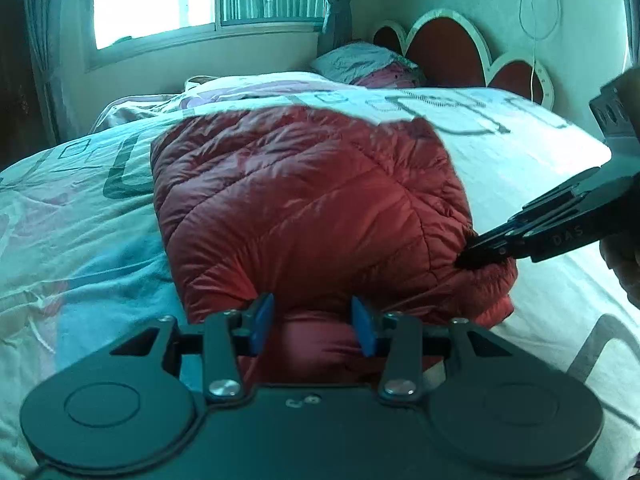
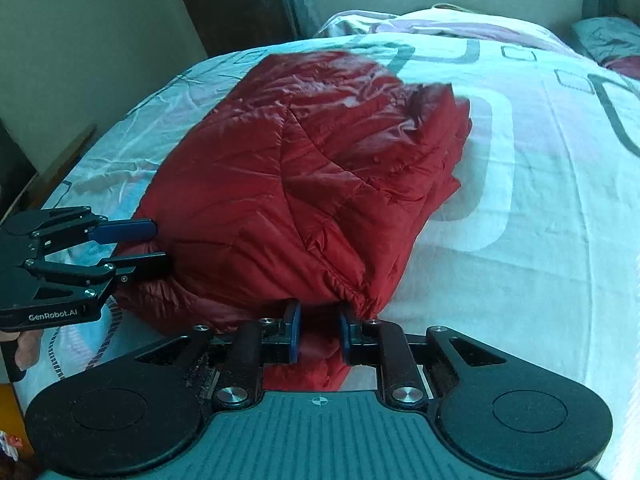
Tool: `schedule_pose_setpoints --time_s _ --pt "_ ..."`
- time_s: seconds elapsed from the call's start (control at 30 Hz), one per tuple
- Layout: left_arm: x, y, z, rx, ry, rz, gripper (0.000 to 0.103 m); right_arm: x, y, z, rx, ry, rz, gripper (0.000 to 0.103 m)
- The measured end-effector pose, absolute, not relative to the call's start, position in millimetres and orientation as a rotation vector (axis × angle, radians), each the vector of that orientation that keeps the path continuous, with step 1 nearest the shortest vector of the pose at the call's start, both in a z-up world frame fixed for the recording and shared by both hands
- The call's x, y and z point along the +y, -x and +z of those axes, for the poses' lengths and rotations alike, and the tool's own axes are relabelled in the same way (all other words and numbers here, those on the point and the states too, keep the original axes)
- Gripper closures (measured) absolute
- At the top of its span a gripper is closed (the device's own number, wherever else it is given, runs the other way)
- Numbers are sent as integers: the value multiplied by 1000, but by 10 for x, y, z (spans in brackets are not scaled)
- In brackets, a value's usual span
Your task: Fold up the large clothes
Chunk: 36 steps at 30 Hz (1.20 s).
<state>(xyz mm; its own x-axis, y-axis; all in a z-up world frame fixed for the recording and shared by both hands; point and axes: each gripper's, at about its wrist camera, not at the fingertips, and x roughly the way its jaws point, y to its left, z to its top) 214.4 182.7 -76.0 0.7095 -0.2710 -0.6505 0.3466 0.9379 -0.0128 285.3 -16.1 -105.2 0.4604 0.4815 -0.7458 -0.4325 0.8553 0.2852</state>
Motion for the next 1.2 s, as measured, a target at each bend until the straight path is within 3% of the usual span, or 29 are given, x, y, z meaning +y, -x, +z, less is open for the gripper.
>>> schedule_pose_setpoints --time_s 0.33,0.67,0.9,1.2 --pt "2045 -2550 -395 586 -2 -244 60 -361 -3237 -579 732 -129 452 84" --pt "2118 -2876 -707 651 64 -218 57 -462 -3867 -1071 818 -179 336 84" --pt "2159 -2831 -660 666 49 -187 57 -672 -3847 -1136 850 -291 315 84" --pt "2020 -2245 -472 684 -13 -188 60 -677 -3055 -600 769 -300 448 84"
